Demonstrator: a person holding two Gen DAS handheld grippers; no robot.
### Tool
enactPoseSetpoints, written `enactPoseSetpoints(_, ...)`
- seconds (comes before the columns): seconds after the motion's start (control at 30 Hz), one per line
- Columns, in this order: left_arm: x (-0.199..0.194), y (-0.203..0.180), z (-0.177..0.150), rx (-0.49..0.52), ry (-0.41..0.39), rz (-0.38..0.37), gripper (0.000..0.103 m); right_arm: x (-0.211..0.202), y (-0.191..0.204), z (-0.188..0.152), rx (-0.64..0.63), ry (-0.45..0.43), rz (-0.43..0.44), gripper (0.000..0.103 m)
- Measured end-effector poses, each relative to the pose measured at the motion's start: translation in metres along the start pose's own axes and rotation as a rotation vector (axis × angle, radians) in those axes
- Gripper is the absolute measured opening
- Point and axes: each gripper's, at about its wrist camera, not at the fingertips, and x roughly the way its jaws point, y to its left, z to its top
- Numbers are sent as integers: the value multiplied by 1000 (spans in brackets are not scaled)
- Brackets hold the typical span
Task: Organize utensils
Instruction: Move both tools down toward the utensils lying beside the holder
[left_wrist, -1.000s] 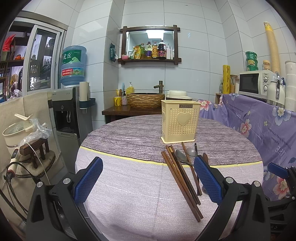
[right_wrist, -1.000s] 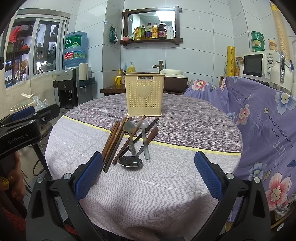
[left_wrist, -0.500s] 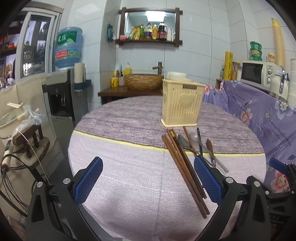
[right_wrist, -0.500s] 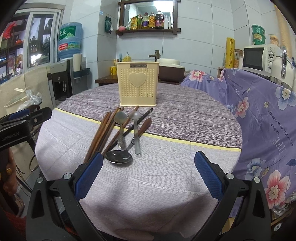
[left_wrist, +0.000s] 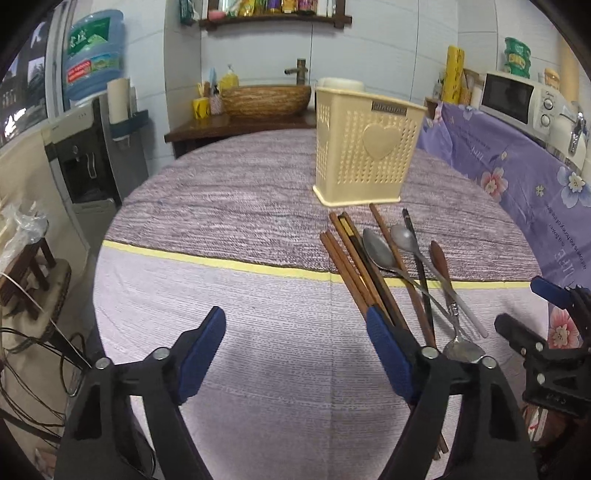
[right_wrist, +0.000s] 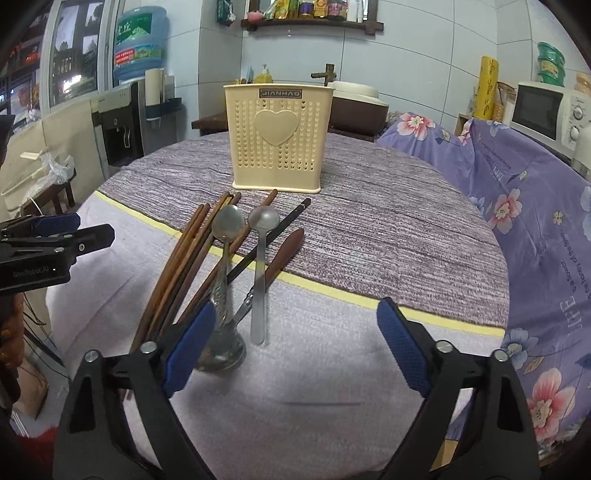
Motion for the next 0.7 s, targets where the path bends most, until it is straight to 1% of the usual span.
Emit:
enactPoseSetpoints(0.03, 4, 1, 3, -3, 15, -9, 68, 5, -1, 3, 8, 17, 7, 77)
enactPoseSetpoints(0.07, 8, 1, 4, -7, 31, -18, 66, 11, -4, 5, 22, 33, 19, 74)
enactPoseSetpoints(0.13, 17, -1, 9, -16, 65, -39, 61, 19, -8, 8, 54, 60, 39, 73)
enactPoseSetpoints(0.2, 25, -6, 12, -18, 89, -60, 59, 25, -12, 9, 85, 76, 50, 73)
enactPoseSetpoints(0.37, 42, -19, 16, -7, 136, -77, 57, 32, -14, 12, 101, 79, 34, 73)
enactPoseSetpoints(0.5, 55, -25, 14, 4, 174, -68, 57, 39, -15, 15, 94, 96, 23, 73)
enactPoseSetpoints(0.57, 57, -23, 14, -9, 181, -76, 56, 43, -17, 18, 107, 111, 23, 73)
enactPoseSetpoints(0.7, 58, -23, 15, 14, 186, -52, 56, 51, -20, 23, 135, 132, 27, 73)
